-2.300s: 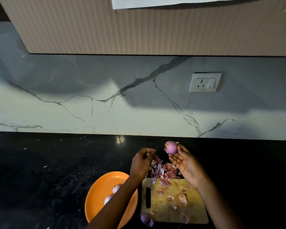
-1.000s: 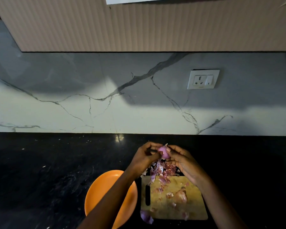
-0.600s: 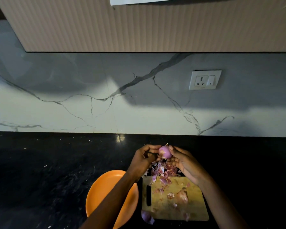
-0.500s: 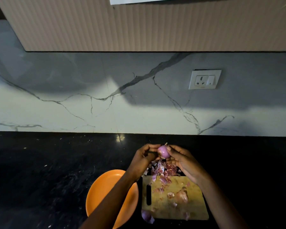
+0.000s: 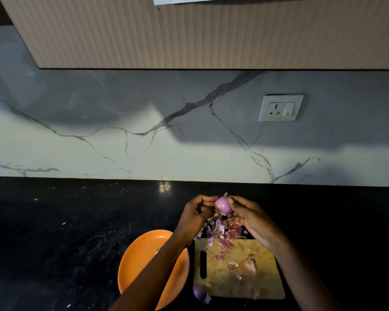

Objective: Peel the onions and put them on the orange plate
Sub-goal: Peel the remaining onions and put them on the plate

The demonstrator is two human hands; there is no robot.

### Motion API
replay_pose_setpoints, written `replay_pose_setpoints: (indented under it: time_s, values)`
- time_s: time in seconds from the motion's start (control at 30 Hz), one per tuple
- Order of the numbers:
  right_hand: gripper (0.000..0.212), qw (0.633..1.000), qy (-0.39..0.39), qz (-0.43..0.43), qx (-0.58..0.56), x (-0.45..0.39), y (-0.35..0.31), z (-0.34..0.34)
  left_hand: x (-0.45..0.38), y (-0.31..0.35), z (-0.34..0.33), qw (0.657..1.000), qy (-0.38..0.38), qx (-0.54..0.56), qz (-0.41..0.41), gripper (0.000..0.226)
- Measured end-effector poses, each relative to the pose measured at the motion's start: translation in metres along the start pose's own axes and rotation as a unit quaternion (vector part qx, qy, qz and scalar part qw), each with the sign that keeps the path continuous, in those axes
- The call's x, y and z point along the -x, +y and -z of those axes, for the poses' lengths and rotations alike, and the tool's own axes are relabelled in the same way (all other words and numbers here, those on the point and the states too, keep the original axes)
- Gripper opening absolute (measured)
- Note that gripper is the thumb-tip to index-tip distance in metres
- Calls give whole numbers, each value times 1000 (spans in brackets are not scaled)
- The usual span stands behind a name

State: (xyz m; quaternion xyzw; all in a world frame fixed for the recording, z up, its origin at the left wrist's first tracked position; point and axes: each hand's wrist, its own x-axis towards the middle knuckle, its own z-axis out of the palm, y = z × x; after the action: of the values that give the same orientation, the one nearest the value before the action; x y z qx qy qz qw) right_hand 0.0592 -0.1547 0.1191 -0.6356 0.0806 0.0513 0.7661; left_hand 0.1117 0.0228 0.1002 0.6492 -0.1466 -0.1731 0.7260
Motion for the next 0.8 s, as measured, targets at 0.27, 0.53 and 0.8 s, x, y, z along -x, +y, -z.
replay_pose_setpoints:
  time_s: [0.27, 0.53, 0.8]
  values:
    - [39, 1000, 7, 7, 5, -3, 0, 0, -3, 4, -1, 1000, -18, 6, 10, 24]
    - [35, 1000, -6, -1, -14, -1, 0, 0, 0, -1, 3, 1000, -19, 5, -5, 26]
    - [30, 1000, -6, 0, -12, -1, 0, -1, 1, 0, 3, 1000, -19, 20, 13, 25]
